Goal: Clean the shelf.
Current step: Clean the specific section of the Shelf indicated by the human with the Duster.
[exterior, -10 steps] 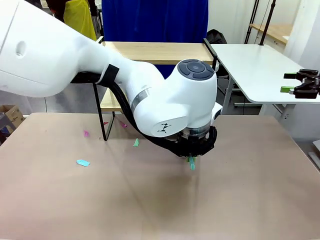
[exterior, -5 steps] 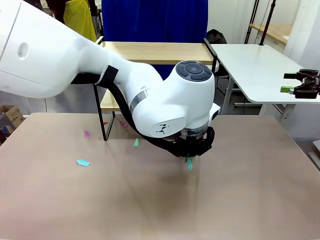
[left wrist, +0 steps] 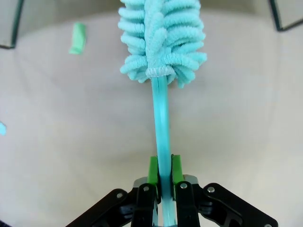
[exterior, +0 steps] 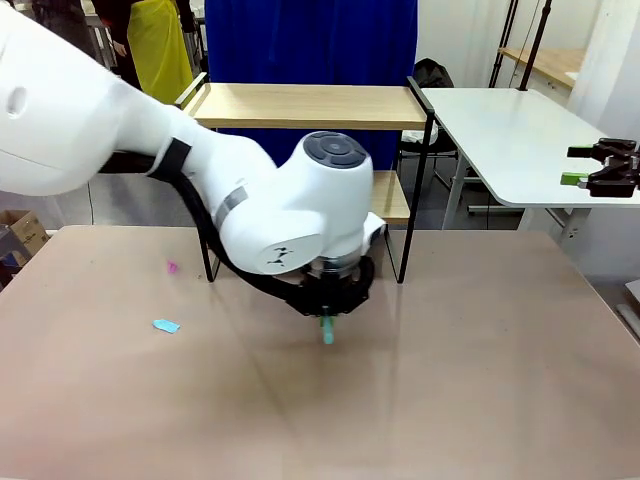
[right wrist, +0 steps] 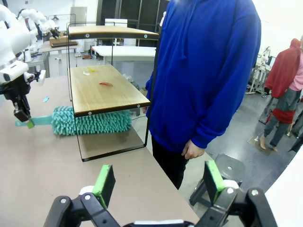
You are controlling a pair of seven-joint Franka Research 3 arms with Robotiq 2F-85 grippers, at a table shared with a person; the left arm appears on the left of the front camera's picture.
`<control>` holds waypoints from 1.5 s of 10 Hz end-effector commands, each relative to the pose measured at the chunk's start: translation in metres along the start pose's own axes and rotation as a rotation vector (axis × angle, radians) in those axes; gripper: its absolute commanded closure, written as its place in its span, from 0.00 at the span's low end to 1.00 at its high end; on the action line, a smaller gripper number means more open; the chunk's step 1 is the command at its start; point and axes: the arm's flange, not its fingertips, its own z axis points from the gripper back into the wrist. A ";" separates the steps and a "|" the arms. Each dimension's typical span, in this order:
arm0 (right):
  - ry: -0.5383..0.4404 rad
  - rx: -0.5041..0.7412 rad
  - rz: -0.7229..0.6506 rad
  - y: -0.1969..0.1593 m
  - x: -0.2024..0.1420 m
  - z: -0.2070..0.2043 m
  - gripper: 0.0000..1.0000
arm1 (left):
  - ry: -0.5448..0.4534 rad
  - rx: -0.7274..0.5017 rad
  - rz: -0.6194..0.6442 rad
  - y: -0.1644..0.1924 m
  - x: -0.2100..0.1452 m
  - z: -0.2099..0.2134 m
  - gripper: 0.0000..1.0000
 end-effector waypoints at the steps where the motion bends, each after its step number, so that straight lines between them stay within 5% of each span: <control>1: -0.001 0.001 0.003 0.001 0.002 -0.001 0.00 | 0.042 0.088 0.024 0.036 -0.002 -0.006 0.87; 7: -0.001 0.001 0.003 0.001 0.002 -0.001 0.00 | 0.013 0.404 0.208 0.127 -0.002 -0.018 0.87; 9: -0.001 0.001 0.003 0.001 0.002 -0.001 0.00 | -0.028 0.272 0.136 0.114 -0.006 -0.010 0.87; 10: -0.001 0.001 0.003 0.001 0.002 -0.001 0.00 | 0.030 0.358 0.166 0.125 0.003 -0.018 0.87; 12: -0.001 0.001 0.003 0.001 0.002 -0.001 0.00 | 0.009 0.326 0.150 0.115 0.000 -0.011 0.87; 15: -0.001 0.001 0.003 0.001 0.002 -0.001 0.00 | -0.002 0.125 0.042 0.132 -0.005 0.015 0.87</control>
